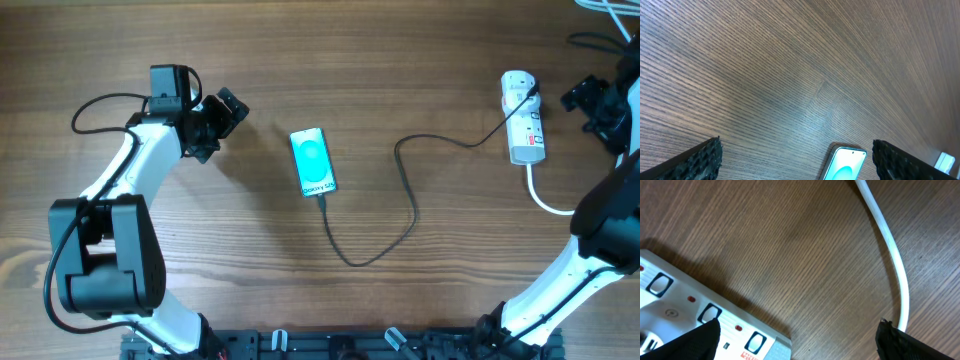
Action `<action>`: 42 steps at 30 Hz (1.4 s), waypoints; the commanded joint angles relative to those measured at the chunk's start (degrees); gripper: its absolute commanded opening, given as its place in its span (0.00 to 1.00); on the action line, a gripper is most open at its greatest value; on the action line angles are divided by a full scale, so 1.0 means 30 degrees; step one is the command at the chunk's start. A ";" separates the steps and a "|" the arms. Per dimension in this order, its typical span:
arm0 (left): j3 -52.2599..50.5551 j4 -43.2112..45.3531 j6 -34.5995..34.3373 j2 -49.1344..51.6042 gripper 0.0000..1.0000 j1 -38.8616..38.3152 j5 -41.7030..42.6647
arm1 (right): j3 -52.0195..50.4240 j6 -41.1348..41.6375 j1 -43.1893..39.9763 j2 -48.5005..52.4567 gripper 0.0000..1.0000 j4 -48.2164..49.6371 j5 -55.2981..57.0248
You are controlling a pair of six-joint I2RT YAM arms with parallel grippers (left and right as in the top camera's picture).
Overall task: Plug charger to phone and switch on socket
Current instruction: 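Move the right gripper over the white power strip, then press the power strip switch beside the charger with the right gripper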
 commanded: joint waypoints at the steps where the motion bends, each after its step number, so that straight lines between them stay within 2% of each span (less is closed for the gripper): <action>1: 0.0255 0.0000 0.0087 -0.0350 1.00 0.0036 0.0226 | -0.1086 0.0051 0.0022 0.0430 1.00 0.0925 -0.0954; 3: 0.0255 0.0000 0.0087 -0.0350 1.00 0.0036 0.0226 | -0.2135 -0.0022 0.0022 0.0430 1.00 0.1829 -0.2215; 11: 0.0255 -0.0007 0.0087 -0.0350 1.00 0.0036 0.0226 | -0.4998 -0.1435 0.0029 0.0430 1.00 0.5727 -0.2776; 15: 0.0255 -0.0007 0.0087 -0.0350 1.00 0.0036 0.0226 | -0.5719 -0.3490 0.0022 0.0437 1.00 0.7016 -0.5523; 18: 0.0255 0.0000 0.0087 -0.0350 1.00 0.0036 0.0226 | -0.5880 -0.3402 0.0029 0.0466 1.00 0.7606 -0.5617; 25: 0.0255 0.0000 0.0087 -0.0350 1.00 0.0036 0.0226 | -0.5880 -0.3351 0.0022 0.0466 1.00 0.8422 -0.5610; 32: 0.0255 0.0000 0.0087 -0.0350 1.00 0.0036 0.0226 | -0.5880 -0.3351 0.0022 0.0495 1.00 0.7963 -0.3249; 42: 0.0255 0.0000 0.0087 -0.0350 1.00 0.0036 0.0226 | -0.5355 -0.3432 0.0007 -0.0495 1.00 0.8007 -0.2215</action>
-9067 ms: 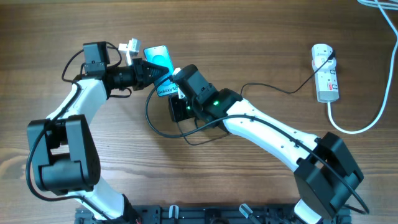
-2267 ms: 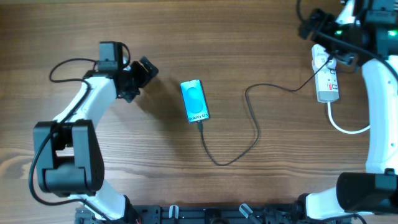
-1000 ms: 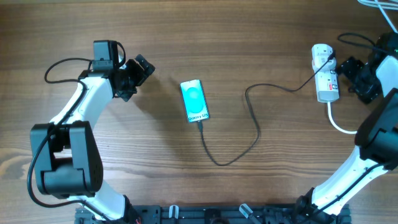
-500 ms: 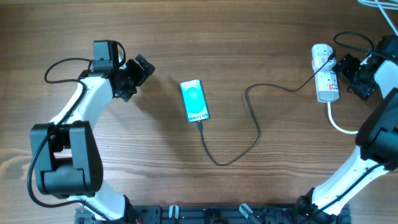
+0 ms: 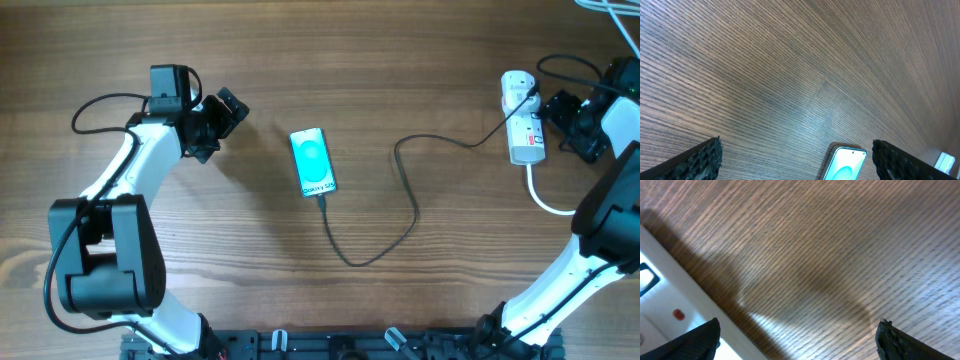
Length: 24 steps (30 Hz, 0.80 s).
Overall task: Plug charger to phone and switch on socket
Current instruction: 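Press the power strip switch beside the charger with the right gripper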
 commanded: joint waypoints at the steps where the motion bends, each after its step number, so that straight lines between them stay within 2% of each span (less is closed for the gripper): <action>1: 0.0255 0.0000 0.0087 -0.0350 1.00 0.0036 0.0226 | 0.0291 -0.0393 0.0168 -0.0867 1.00 -0.0117 0.0940; 4: 0.0255 0.0000 0.0087 -0.0350 1.00 0.0036 0.0226 | 0.0291 -0.1552 0.0168 -0.0933 1.00 -0.0255 0.0860; 15: 0.0255 0.0000 0.0087 -0.0350 1.00 0.0036 0.0226 | -0.0277 -0.1865 0.0204 -0.1923 1.00 0.0087 0.0852; 20: 0.0255 0.0000 0.0087 -0.0350 1.00 0.0036 0.0226 | -0.2718 -0.1865 0.0204 -0.1923 1.00 0.2463 0.0823; 24: 0.0255 0.0000 0.0087 -0.0350 1.00 0.0036 0.0226 | -0.3599 -0.1902 0.0262 -0.1923 1.00 0.3818 -0.0940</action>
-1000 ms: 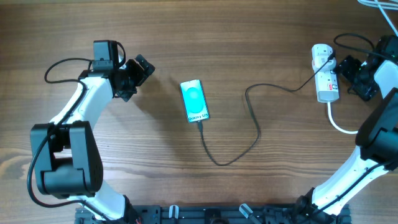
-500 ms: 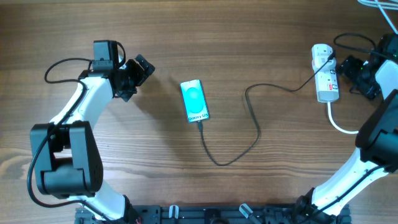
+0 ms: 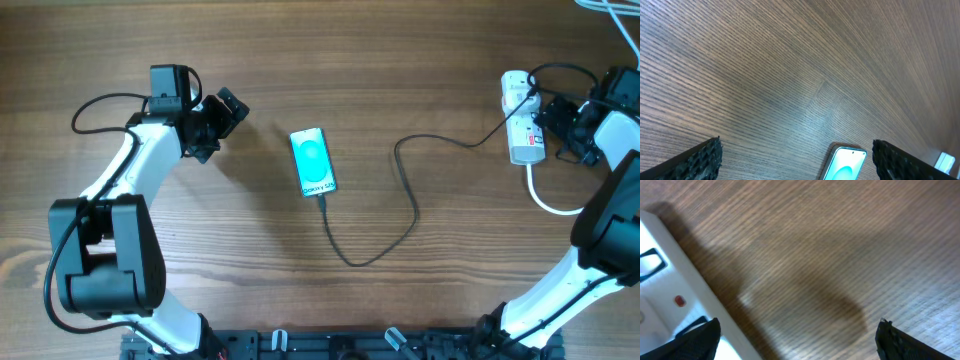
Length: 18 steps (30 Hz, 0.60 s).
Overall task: Plug charger to phone and switch on socket
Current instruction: 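Press the power strip switch beside the charger with the right gripper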
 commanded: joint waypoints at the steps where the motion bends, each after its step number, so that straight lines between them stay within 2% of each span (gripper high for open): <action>1: 0.0255 0.0007 0.0087 -0.0350 1.00 0.0036 0.0219 | -0.0466 -0.0444 0.0219 -0.0335 1.00 0.0328 -0.1027; 18: 0.0255 0.0007 0.0087 -0.0350 1.00 0.0036 0.0219 | -0.0474 -0.1319 0.0313 -0.0058 1.00 0.0488 -0.2047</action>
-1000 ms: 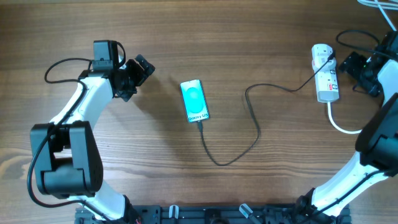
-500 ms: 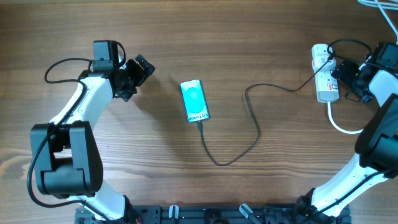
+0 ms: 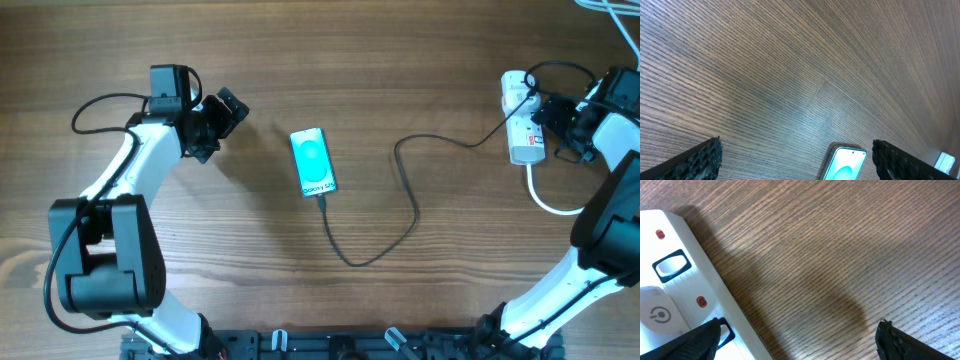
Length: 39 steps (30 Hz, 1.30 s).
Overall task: Plug charger to phone and switch on socket
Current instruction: 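Press the power strip switch beside the charger with the right gripper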
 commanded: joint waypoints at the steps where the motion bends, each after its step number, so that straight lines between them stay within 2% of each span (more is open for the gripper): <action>1: 0.0255 0.0000 0.0087 -0.0350 1.00 0.0036 0.0219 | -0.0270 -0.0721 0.0284 -0.0029 1.00 -0.0364 -0.1115; 39: 0.0255 0.0000 0.0087 -0.0350 1.00 0.0036 0.0219 | -0.0255 -0.1217 0.0707 -0.0036 0.99 -0.1552 -0.1231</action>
